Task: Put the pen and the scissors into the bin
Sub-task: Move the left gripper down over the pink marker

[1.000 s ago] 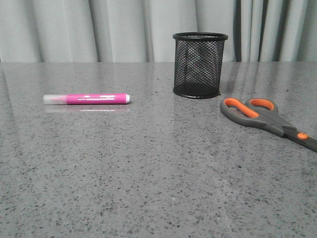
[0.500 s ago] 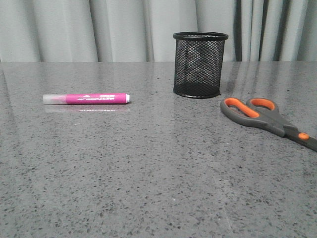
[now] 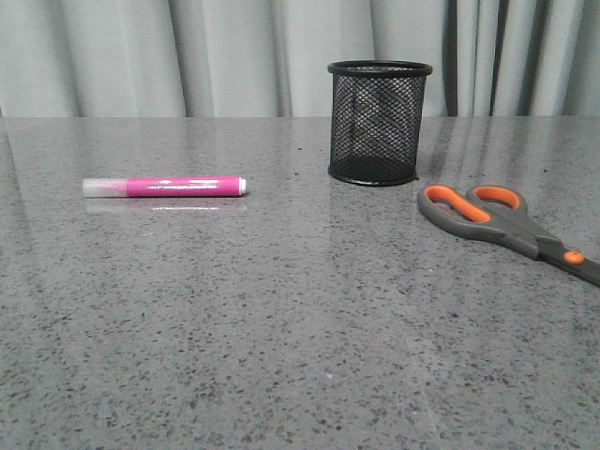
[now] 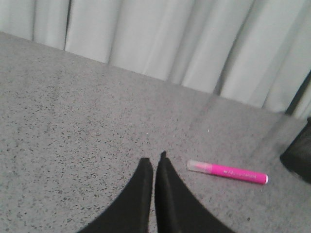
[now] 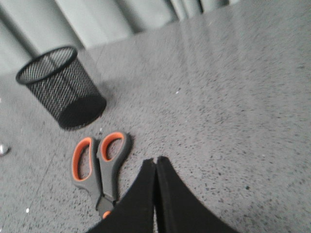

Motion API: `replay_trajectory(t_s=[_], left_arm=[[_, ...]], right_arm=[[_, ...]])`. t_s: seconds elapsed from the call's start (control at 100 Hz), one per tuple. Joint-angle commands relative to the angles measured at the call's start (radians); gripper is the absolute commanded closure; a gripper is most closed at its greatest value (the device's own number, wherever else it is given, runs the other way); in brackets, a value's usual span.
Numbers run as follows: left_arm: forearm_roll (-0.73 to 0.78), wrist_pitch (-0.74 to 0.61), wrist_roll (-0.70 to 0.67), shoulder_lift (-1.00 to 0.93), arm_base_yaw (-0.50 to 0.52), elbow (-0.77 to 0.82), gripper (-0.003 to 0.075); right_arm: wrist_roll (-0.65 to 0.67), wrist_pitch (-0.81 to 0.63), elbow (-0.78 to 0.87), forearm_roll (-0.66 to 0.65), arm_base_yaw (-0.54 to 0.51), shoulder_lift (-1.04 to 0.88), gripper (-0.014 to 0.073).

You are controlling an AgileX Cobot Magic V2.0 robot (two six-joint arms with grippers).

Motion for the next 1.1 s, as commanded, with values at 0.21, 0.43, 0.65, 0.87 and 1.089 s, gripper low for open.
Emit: replay_trajectory(t_s=[0.21, 0.43, 0.65, 0.87, 1.089], left_arm=[[-0.001, 0.192, 0.137, 0.283, -0.001, -0.275, 0.0739], [-0.154, 0.194, 0.298, 0.386, -0.001, -0.307, 0.0703], [-0.458, 0.206, 0.548, 0.488, -0.001, -0.308, 0.0402], [-0.722, 0.285, 0.896, 0.593, -0.001, -0.317, 0.0363], [-0.743, 0.458, 1.151, 0.788, -0.001, -0.450, 0.0366]], right_arm=[[-0.097, 0.135, -0.261, 0.003, -0.003, 0.284, 0.0663], [-0.152, 0.172, -0.309, 0.008, 0.023, 0.304, 0.0637], [-0.154, 0.190, -0.311, 0.008, 0.039, 0.304, 0.0307], [-0.154, 0.194, -0.311, 0.008, 0.039, 0.304, 0.0141], [-0.166, 0.196, -0.311, 0.008, 0.039, 0.304, 0.0141]])
